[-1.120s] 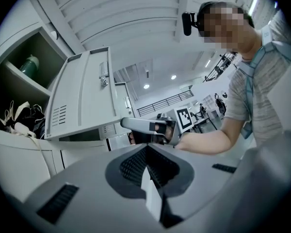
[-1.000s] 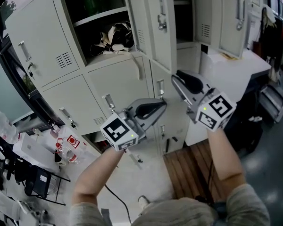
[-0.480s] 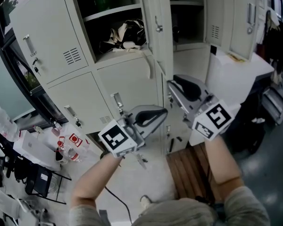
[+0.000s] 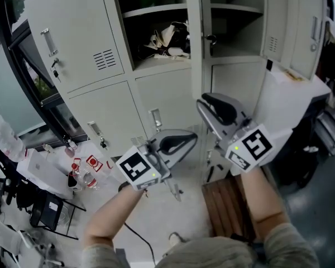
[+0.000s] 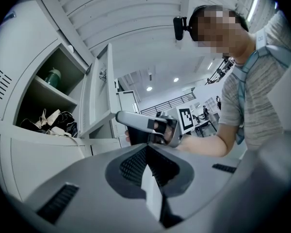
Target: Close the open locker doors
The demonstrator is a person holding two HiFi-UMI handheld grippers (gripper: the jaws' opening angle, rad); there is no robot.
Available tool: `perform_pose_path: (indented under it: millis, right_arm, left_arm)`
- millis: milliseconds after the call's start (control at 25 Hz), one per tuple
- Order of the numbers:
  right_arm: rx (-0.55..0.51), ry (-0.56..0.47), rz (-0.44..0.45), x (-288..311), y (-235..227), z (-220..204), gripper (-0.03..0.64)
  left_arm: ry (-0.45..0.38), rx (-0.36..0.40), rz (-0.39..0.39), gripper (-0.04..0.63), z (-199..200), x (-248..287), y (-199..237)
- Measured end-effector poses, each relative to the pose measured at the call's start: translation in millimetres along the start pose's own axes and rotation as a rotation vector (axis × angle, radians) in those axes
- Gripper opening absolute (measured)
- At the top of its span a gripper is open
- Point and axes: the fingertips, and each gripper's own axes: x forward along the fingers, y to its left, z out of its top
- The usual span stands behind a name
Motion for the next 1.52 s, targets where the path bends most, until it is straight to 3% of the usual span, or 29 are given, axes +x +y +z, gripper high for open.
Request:
perform_pose_path:
  millis: [440,1040,1280,1520]
  right_arm:
    - [-0.035,-0.006,0.021,53,21,-11,0.052]
    - [-0.043,-0.01,0.038,120,33,-31,0.052]
    - [-0.022,0.033,0.044,139,36,-41,0.052]
    - [-0.071,0.027,0.046,161,30,-47,0.052]
  left_arm:
    - [-0.009,-0.013,0.003,0.002,-2,-35,27]
    - [-0.001,0.026,0.021,0.002,-10,-71,69]
    - [-0.029,-0.004,0.043,0.002,-15,-82,82]
    - [-0.061,0.009,0.066,0.0,-19,-96,93]
